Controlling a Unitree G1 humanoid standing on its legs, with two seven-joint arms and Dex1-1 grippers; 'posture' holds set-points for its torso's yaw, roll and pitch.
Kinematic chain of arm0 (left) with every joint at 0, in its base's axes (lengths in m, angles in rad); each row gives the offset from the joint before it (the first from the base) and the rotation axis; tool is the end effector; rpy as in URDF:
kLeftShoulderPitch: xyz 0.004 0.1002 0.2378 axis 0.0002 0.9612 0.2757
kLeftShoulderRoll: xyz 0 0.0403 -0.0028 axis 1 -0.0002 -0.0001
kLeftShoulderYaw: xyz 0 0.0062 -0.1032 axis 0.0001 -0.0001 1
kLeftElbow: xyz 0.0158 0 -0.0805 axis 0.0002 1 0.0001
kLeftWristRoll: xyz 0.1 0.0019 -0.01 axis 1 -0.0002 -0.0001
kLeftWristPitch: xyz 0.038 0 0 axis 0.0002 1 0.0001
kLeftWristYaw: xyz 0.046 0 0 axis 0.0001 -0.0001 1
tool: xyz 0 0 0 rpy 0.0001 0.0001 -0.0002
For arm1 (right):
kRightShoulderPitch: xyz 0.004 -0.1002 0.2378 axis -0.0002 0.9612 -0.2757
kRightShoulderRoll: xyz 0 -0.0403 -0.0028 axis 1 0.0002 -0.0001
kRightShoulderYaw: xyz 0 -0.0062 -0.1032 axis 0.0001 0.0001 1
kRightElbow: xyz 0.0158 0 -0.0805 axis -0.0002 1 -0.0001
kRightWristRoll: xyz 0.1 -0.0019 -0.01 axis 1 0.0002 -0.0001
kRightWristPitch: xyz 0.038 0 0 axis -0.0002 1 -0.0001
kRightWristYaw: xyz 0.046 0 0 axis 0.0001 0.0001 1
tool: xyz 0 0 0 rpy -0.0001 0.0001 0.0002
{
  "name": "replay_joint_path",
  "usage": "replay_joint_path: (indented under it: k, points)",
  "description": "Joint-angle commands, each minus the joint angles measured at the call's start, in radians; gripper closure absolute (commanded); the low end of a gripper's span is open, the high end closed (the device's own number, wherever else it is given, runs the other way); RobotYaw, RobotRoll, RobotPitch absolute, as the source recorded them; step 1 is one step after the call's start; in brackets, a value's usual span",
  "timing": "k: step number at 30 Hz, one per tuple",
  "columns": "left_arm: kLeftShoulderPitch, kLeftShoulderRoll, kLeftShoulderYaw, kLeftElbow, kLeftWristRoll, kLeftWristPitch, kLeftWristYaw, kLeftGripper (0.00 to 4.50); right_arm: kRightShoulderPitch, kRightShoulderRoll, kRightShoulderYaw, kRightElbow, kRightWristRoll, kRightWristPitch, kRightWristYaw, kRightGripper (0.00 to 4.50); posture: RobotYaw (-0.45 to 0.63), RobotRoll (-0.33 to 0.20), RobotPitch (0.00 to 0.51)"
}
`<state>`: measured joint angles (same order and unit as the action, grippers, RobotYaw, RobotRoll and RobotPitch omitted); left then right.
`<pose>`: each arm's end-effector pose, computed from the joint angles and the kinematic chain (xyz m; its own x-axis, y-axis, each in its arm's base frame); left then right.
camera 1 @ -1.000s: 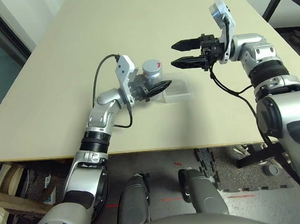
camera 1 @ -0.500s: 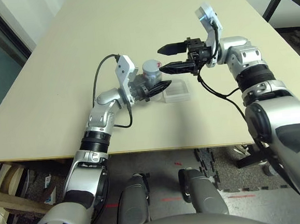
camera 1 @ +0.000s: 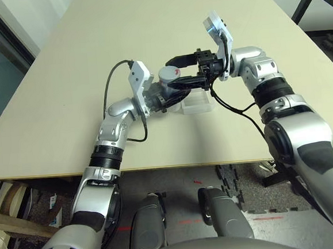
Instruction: Pour the medicine from the bottle into the box.
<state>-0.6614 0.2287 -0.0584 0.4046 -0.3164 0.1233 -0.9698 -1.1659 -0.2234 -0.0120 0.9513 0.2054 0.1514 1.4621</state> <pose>0.3187 0.1511 0.1337 0.4303 -0.8986 0.0864 0.8974 0.4361 0.0667 0.3745 -0.1371 0.2062 0.0195 0.9990 -0.0396 -0.9987 0.0176 -0.0489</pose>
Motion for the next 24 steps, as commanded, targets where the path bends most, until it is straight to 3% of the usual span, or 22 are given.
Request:
replay_joint_path:
  k: [1,2,9,24]
  points:
    - [-0.006,-0.003,-0.007,-0.006,0.005,-0.006,-0.004,1.91,-0.010,0.003,-0.046,-0.018,0.054,0.020,-0.034,1.64,-0.12,0.000,0.121]
    - [-0.005,-0.004,-0.007,-0.007,0.006,-0.006,-0.003,1.91,-0.013,0.002,-0.056,-0.020,0.068,0.032,-0.040,1.92,-0.12,0.000,0.121]
    - [0.003,-0.004,0.003,-0.003,0.002,-0.002,0.008,1.91,-0.028,-0.049,-0.158,-0.057,0.167,0.180,-0.143,1.92,-0.12,0.000,0.130]
    - [-0.073,0.058,0.066,0.101,0.020,-0.015,0.056,1.91,0.149,-0.374,-0.098,-0.187,-0.013,0.311,-0.528,1.92,-0.14,0.000,0.161]
